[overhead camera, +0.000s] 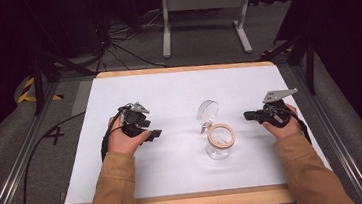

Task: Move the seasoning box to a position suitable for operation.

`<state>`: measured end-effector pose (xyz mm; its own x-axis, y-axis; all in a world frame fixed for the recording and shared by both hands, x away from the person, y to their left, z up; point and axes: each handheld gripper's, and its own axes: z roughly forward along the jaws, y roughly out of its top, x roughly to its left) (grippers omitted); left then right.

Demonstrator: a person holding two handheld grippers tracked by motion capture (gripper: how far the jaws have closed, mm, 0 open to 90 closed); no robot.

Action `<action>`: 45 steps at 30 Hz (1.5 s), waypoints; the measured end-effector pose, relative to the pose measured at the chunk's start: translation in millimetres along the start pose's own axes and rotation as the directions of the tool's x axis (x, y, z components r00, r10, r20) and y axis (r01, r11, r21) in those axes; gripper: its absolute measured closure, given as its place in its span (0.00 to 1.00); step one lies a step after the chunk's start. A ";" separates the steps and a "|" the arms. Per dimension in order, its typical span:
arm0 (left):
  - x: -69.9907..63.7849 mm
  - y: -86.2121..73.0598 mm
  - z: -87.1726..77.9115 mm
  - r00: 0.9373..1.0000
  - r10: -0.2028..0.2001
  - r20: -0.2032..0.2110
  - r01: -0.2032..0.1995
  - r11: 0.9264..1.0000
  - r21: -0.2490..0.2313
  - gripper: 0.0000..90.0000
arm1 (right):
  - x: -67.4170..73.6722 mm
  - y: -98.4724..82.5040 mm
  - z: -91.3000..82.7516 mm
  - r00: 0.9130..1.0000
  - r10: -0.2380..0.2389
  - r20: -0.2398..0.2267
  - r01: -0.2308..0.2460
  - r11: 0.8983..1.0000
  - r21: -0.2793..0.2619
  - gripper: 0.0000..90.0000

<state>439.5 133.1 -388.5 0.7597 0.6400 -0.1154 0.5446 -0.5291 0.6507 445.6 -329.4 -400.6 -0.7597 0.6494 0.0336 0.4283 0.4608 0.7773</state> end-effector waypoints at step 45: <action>-26.8 16.4 -14.0 0.994 0.079 0.079 -0.080 0.997 0.005 0.40 | 56.3 13.1 34.9 0.968 -0.157 -0.196 0.190 0.968 0.163 1.00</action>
<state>423.1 115.0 -364.3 0.8263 0.5497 -0.1227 0.4839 -0.5814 0.6540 425.5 -265.7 -410.4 -0.8984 0.4378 0.0332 0.3498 0.6679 0.6569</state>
